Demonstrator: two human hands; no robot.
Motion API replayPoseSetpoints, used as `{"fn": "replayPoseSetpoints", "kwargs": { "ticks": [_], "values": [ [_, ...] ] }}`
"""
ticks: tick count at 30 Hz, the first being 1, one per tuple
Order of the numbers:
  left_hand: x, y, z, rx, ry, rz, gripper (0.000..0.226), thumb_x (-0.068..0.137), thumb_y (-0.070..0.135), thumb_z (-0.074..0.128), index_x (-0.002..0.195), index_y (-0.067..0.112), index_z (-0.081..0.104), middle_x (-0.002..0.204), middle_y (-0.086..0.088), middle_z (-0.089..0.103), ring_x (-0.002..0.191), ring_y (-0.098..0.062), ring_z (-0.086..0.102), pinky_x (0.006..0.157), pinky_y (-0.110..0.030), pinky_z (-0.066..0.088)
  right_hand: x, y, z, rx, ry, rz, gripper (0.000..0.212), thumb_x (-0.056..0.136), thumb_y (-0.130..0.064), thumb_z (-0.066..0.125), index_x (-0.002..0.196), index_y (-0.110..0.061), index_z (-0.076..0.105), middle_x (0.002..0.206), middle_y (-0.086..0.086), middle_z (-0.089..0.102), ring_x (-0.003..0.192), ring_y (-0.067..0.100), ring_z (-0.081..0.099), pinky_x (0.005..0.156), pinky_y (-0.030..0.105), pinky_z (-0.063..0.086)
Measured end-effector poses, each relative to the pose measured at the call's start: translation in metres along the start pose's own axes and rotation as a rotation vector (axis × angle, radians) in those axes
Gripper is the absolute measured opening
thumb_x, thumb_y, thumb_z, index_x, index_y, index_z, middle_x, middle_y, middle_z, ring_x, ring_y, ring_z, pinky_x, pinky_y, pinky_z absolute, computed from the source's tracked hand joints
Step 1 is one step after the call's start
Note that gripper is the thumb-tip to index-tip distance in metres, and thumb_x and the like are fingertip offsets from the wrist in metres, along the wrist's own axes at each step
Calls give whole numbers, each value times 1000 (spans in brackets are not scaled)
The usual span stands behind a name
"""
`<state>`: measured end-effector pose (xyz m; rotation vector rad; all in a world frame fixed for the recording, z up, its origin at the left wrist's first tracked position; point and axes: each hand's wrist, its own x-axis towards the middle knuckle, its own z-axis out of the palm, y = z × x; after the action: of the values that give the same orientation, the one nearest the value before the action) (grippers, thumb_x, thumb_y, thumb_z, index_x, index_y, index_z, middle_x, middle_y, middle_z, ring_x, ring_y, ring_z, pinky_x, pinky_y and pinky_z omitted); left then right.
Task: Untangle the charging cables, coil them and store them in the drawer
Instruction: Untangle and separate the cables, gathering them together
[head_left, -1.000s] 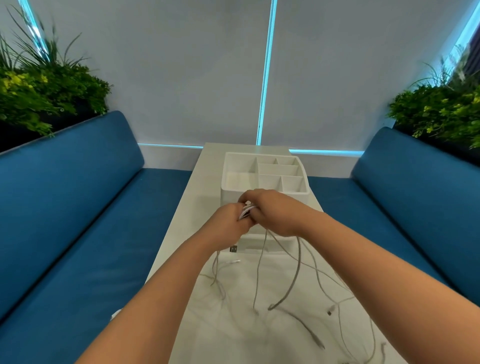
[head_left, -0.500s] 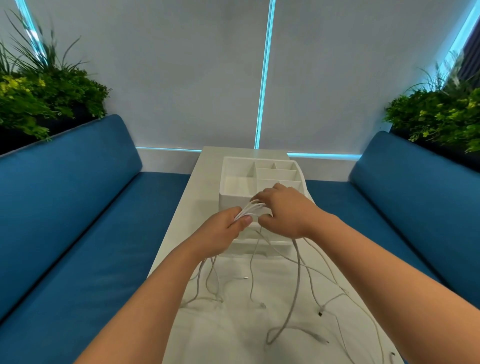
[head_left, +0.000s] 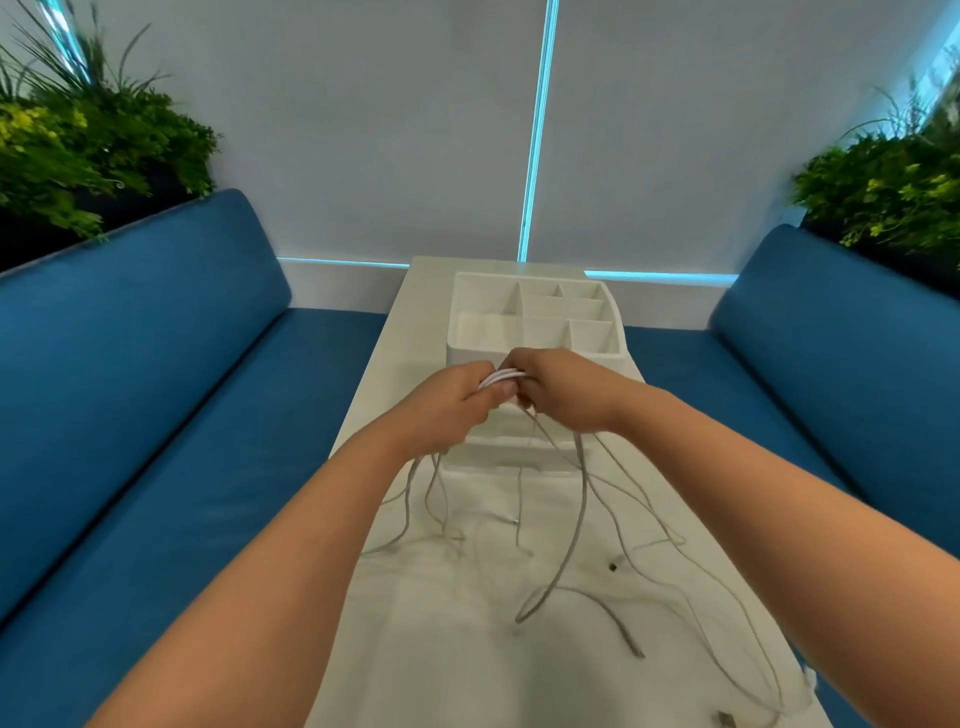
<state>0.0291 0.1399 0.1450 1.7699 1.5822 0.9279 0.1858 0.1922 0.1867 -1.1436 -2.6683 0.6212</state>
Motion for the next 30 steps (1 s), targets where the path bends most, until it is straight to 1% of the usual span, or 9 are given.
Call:
{"fn": "replayPoseSetpoints", "kwargs": {
  "ticks": [2,5,8,12,16,22,26,28,30],
  "values": [
    [-2,-4,-1,8,-8,-14,33,101,42,48,102,11,59,68,6,48,52,-5,43,49,-20,39,-3,3,-1,167,-33,64,23,98,-12,45,77,-17,55,70,-1,53,65,14,48,64,26,39],
    [-8,-6,4,-109,-63,1,25,101,41,50,99,21,63,66,10,47,53,0,45,58,-22,47,-6,4,-2,510,-112,218,20,94,-11,48,78,-9,59,65,3,46,60,16,45,63,28,43],
    [-10,-6,11,-202,-98,6,22,101,36,51,95,17,62,61,12,43,55,-4,44,67,-28,48,-7,5,0,786,-109,342,24,89,-20,44,67,-11,48,62,3,37,52,16,33,55,30,37],
    [-14,-11,11,-182,-116,3,28,101,36,53,84,14,49,60,8,42,50,-5,39,53,-20,37,-6,8,-1,604,144,390,47,91,-51,55,63,-15,48,56,-3,40,47,12,28,49,27,27],
    [-15,-19,10,-139,-91,-21,30,99,41,55,80,18,51,61,8,48,51,-4,42,51,-18,37,-2,28,-11,350,455,382,37,89,-37,61,68,-6,59,57,4,39,53,16,35,57,33,32],
    [-19,-32,-3,80,-88,-108,36,98,45,54,79,15,51,64,2,54,54,-11,46,55,-23,41,-5,64,-14,295,640,487,36,84,-31,55,56,-15,39,54,1,30,53,17,26,53,32,24],
    [-22,-36,-4,69,-74,-120,39,99,49,48,88,12,53,72,3,50,62,-10,56,67,-39,53,-8,89,-1,101,421,582,39,93,-37,47,69,-9,56,60,3,45,55,19,40,52,31,33],
    [-23,-32,-4,1,-54,-92,38,101,46,48,86,11,49,68,4,45,55,-7,45,60,-34,47,-12,95,6,-68,202,560,45,99,-46,39,79,-13,62,73,4,58,70,22,54,68,36,45],
    [-22,-25,-5,-47,-55,-68,35,101,44,48,84,13,47,66,6,42,50,-3,38,55,-24,38,-14,91,9,-68,33,428,54,102,-49,32,76,-13,64,80,3,63,81,24,58,84,39,45]
  ]
}}
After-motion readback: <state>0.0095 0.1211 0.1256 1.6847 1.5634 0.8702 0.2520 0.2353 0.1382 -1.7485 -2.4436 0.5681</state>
